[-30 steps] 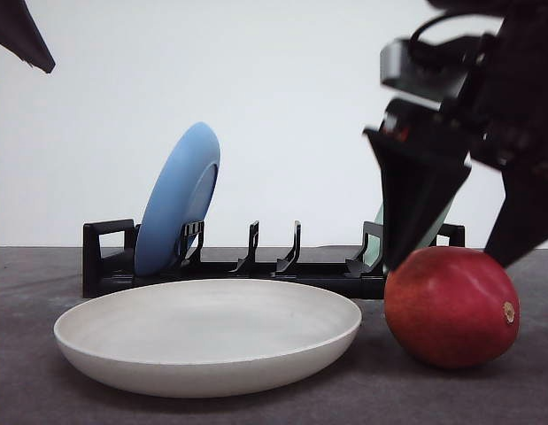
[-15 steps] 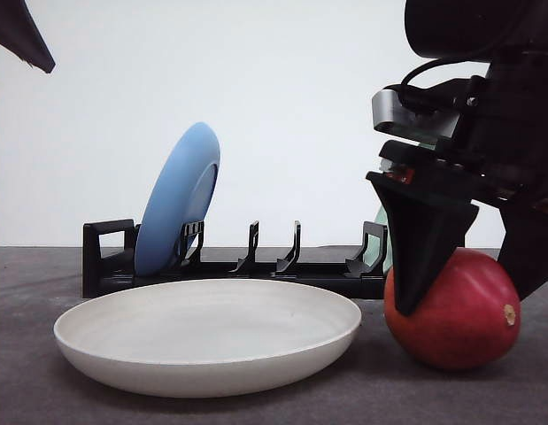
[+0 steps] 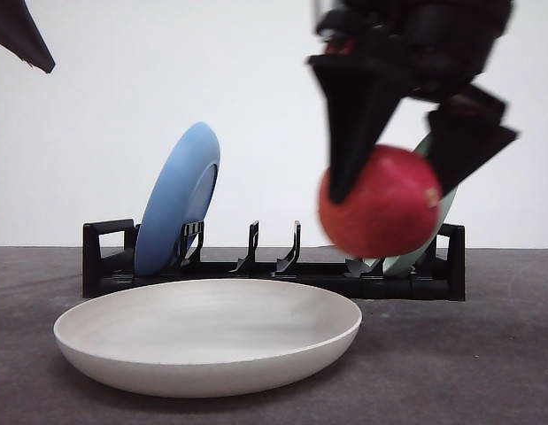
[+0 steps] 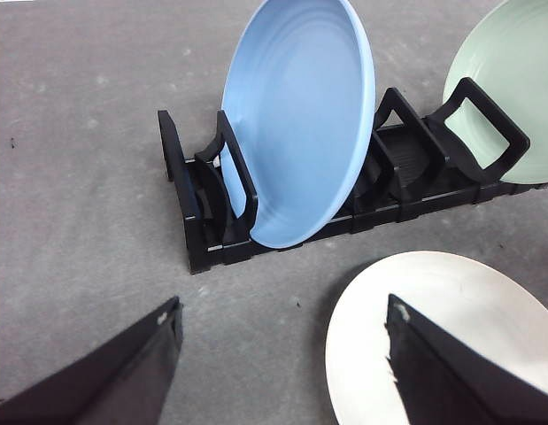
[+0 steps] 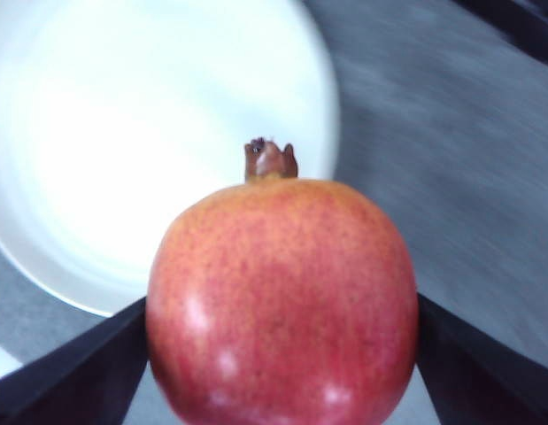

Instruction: Place pomegranate in white plate

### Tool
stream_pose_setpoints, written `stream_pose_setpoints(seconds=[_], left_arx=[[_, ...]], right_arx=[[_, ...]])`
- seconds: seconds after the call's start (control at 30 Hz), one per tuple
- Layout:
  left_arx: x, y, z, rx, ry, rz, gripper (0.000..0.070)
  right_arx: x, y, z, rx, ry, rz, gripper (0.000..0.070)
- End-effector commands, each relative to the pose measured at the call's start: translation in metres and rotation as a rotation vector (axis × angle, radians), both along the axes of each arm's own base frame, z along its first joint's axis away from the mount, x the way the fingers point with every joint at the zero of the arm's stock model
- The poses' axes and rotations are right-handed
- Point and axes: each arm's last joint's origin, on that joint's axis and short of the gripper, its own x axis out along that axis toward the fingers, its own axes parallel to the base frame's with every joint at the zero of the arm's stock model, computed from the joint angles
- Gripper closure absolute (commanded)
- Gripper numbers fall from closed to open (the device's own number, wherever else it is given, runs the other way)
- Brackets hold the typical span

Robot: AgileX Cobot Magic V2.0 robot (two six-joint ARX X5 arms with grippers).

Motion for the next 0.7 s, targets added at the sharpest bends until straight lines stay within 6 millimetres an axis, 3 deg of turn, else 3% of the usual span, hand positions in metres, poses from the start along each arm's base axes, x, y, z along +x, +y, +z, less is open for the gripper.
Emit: stream_pose_setpoints(seconds=[0.0,0.33,0.67], left_arx=[[0.001,-0.001,0.001,-0.002,-0.006,-0.004,0.0266],[0.001,-0.001,0.002,-0.007,-0.005,-0.001,0.0266],[0.001,-0.001,0.001,-0.006,-0.005,-0.001,0.0266]], right_arx=[[0.003,0.016,-0.004,0.004,-0.013,0.053,0.0177],[0.009,0.067,-0.040,0.092,-0.035,0.169,0.0176],[0.016,0.080,-0.057,0.107,-0.049,0.174,0.0152]])
